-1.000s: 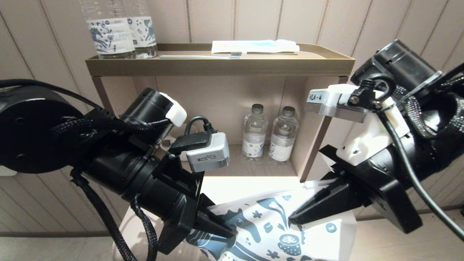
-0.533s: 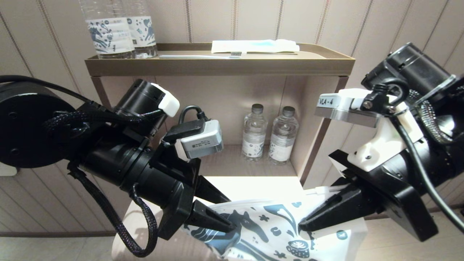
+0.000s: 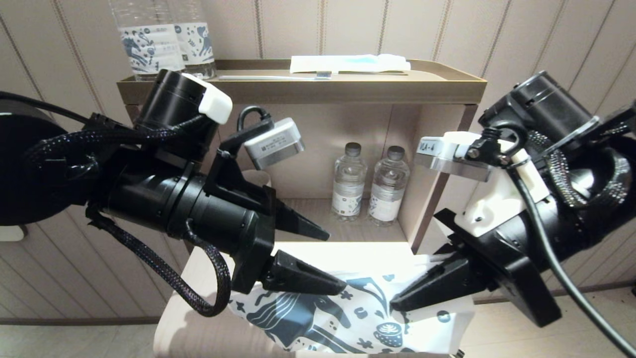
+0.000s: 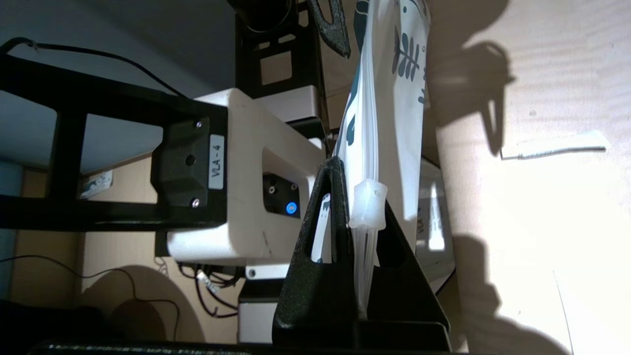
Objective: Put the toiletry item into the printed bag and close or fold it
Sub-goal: Hand it to the other hand
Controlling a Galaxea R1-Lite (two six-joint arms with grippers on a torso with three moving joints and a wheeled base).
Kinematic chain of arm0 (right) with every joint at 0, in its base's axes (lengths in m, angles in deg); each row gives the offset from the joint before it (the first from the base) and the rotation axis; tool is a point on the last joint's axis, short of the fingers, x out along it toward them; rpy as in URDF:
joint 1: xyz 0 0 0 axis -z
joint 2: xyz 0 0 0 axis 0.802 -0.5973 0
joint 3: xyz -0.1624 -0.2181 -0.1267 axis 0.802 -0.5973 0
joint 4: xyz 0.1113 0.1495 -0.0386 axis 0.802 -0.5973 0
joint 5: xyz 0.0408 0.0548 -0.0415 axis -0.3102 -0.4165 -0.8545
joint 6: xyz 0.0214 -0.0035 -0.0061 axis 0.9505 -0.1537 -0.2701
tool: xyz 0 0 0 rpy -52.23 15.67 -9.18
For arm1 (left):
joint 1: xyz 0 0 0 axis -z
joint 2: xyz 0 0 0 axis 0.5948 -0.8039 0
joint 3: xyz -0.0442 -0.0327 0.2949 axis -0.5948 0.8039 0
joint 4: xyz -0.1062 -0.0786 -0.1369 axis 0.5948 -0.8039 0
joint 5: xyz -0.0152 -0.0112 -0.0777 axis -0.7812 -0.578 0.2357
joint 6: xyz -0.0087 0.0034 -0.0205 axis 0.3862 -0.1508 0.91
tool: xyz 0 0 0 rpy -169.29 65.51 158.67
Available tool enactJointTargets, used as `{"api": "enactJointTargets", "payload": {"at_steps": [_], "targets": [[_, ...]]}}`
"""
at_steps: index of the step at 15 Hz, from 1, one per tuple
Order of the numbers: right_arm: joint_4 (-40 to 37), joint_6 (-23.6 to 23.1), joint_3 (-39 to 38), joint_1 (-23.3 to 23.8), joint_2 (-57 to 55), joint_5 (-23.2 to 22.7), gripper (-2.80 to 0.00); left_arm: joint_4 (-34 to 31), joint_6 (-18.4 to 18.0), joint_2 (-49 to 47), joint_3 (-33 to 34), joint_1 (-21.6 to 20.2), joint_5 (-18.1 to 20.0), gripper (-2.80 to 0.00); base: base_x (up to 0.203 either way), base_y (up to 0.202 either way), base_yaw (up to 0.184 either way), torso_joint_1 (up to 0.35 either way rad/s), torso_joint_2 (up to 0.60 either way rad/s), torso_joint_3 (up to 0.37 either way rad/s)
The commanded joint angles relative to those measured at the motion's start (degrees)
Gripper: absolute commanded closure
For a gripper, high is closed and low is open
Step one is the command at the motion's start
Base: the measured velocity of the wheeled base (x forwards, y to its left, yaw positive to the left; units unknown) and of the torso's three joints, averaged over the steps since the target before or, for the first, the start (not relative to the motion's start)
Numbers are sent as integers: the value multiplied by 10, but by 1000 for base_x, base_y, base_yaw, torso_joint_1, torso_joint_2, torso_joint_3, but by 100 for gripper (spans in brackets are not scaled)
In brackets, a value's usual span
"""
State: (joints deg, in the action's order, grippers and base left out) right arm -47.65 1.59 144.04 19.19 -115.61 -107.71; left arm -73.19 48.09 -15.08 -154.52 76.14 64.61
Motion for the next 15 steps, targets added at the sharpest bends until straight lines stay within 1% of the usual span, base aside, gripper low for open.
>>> {"api": "enactJointTargets", "payload": {"at_steps": [1,2,4,5,6,9,11,13,15], "targets": [[59,4,-37,-20,-2,-4,0,19,52,5,-7,1,2,-280,0,0,0,0,0,0],[76,11,-46,-29,-3,-4,0,29,74,5,-12,1,2,-280,0,0,0,0,0,0],[78,14,-46,-33,-3,-6,0,30,108,5,-21,2,3,-280,0,0,0,0,0,0],[78,14,-47,-34,-2,-8,0,32,123,4,-22,3,4,-280,0,0,0,0,0,0],[78,14,-47,-36,-3,-12,0,35,130,5,-21,3,8,-280,0,0,0,0,0,0],[79,16,-42,-36,-9,-22,0,38,131,6,-15,4,17,-280,0,0,0,0,0,0],[110,29,-46,-36,-20,-48,0,45,131,5,-8,8,22,-280,0,0,0,0,0,0],[119,39,-49,-36,-25,-61,0,69,132,4,6,8,22,-280,0,0,0,0,0,0],[122,40,-48,-36,-32,-61,0,87,134,6,13,11,22,-280,0,0,0,0,0,0]]}}
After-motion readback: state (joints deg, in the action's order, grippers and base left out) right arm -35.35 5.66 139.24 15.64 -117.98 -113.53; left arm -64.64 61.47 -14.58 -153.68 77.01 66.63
